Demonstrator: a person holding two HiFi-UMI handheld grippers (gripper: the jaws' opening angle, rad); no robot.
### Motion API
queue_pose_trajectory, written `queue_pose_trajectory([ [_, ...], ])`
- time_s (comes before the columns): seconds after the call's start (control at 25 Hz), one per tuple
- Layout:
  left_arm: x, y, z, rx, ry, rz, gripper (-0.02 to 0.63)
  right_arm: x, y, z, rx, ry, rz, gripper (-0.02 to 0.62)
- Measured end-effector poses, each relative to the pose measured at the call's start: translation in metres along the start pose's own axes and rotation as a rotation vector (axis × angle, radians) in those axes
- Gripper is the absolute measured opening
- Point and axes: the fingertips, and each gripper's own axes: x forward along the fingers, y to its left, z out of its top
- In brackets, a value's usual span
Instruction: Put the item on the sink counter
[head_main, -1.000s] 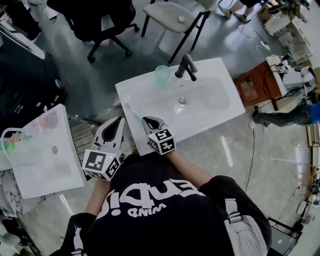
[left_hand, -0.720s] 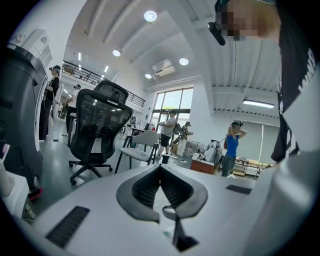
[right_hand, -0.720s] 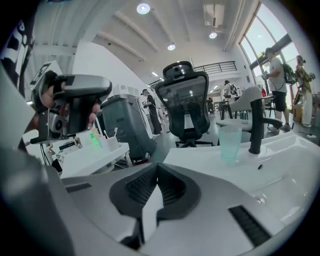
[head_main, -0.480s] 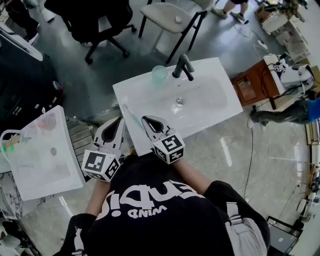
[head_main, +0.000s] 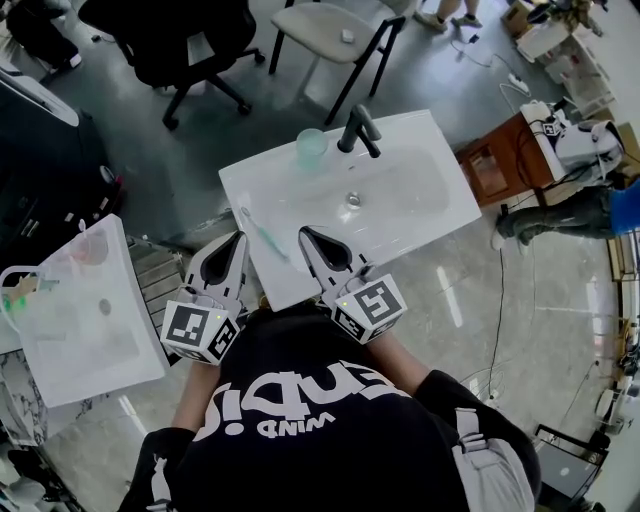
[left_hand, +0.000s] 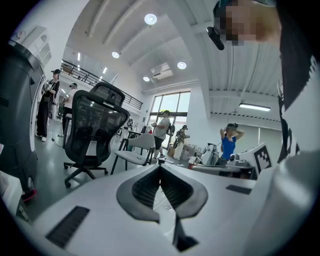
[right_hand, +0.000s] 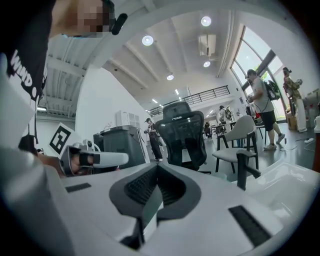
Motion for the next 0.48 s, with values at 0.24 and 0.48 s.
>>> queue_pose_trajectory([
  [0.24, 0.000, -0.004, 0.006, 0.005, -0.016, -0.011, 0.020, -0.021, -0.010, 0.025, -0.012, -0.061, -0.039, 0.018],
  [0.48, 0.002, -0.007, 0.010, 0.012, -0.033, -0.019, 0.020, -0.029, -0.014, 0.030, -0.022, -0.089, -0.066, 0.018],
])
